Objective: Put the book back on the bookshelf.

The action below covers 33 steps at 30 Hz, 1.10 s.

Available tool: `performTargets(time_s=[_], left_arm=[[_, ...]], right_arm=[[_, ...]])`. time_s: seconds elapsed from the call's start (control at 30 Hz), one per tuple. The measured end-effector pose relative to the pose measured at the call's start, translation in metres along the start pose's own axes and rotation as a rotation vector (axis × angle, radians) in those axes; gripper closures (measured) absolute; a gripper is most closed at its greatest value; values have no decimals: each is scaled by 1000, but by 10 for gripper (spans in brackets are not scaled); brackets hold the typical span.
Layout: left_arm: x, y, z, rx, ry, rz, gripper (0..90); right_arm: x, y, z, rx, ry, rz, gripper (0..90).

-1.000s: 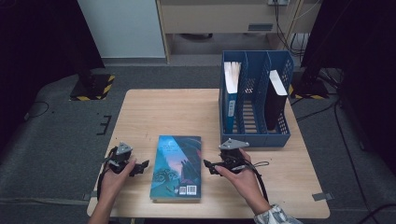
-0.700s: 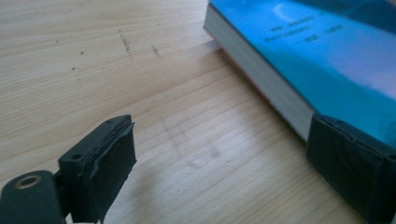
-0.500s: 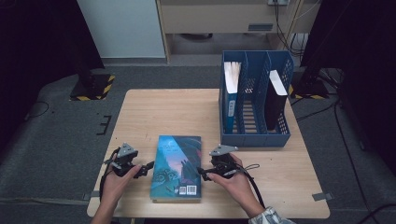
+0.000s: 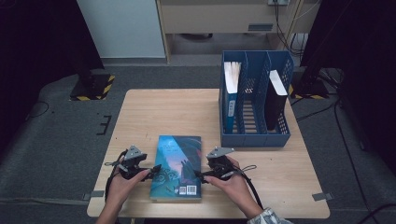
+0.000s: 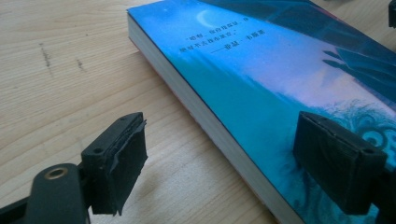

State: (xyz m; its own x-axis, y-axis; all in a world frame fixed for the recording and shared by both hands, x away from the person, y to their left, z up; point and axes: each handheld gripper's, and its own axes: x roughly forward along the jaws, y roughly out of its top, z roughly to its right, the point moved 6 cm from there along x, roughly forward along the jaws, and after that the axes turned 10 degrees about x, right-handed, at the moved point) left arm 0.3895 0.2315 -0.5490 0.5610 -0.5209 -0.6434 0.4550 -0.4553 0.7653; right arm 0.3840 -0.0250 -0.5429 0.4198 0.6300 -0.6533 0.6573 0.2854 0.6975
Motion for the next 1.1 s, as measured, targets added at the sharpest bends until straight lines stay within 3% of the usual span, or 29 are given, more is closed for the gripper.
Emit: performTargets(time_s=[0.4,0.5,0.9,1.1], left_arm=[[7,1,13,-24,-89,-1,167],[10,2,17,-21,-128,7,203],[12,2,14,-29,-143,9,177],[13,3,13,-20,-138,17,178]], right_arm=[[13,-8,-13,-15,46,-55,144],[16,-9,-14,8,67,-60,139],[22,-13,-13,87,131,-70,123],[21,-13,-14,92,131,-87,135]])
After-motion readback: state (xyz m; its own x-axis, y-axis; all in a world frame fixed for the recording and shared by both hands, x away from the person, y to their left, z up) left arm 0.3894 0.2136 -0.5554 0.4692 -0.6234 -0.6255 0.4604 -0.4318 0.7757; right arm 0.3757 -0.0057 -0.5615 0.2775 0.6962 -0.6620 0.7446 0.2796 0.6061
